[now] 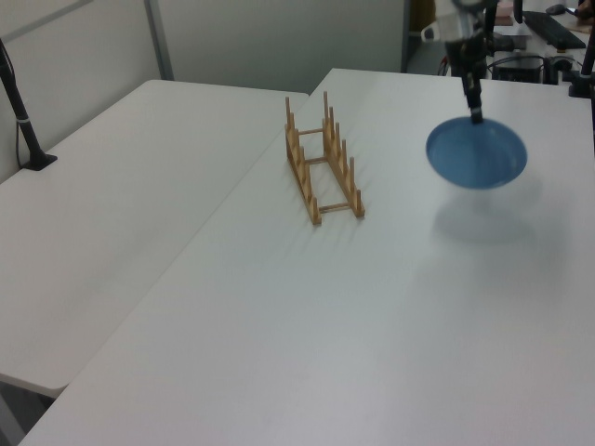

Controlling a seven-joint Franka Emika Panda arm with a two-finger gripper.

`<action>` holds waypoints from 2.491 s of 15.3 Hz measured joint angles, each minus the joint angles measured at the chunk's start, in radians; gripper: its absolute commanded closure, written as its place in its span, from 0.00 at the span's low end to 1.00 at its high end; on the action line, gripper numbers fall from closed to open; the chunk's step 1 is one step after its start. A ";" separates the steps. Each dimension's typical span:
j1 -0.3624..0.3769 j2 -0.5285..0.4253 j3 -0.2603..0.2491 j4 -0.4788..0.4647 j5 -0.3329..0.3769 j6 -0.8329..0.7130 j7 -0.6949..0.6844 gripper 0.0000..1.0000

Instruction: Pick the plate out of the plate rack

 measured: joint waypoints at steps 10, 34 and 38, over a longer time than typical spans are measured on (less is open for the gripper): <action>-0.001 0.143 0.000 -0.056 0.087 0.205 0.000 0.92; 0.061 -0.244 0.005 0.164 0.090 -0.149 0.540 0.00; 0.080 -0.238 0.005 0.163 0.090 -0.107 0.534 0.00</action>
